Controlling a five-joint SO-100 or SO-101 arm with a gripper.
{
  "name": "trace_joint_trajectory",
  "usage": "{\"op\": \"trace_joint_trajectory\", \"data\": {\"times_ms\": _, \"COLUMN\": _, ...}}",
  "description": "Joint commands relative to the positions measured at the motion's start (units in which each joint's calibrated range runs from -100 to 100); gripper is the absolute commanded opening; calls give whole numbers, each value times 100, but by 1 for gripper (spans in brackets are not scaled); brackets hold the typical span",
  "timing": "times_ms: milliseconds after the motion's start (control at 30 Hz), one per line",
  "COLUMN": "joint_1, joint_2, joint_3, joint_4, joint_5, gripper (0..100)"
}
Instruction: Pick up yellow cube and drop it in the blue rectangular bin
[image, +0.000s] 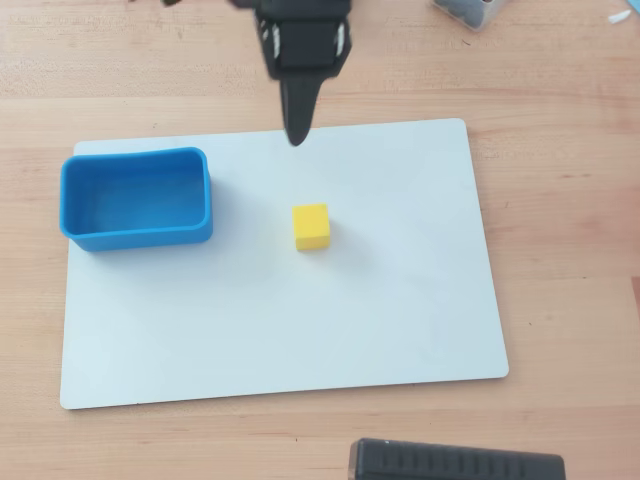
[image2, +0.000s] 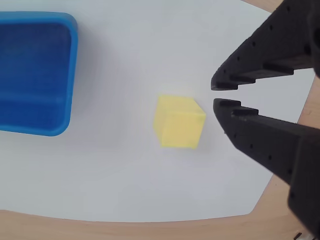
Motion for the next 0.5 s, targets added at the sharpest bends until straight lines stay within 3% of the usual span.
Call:
{"op": "trace_joint_trajectory", "data": {"times_ms": 0, "joint_1": 185, "joint_2": 1189, "joint_3": -1951, "joint_4": 530, "joint_5": 127, "gripper": 0}}
{"op": "trace_joint_trajectory", "data": {"times_ms": 467, "joint_1": -115, "joint_2": 3530, "joint_3": -4888, "joint_4": 1884, "joint_5": 122, "gripper": 0}}
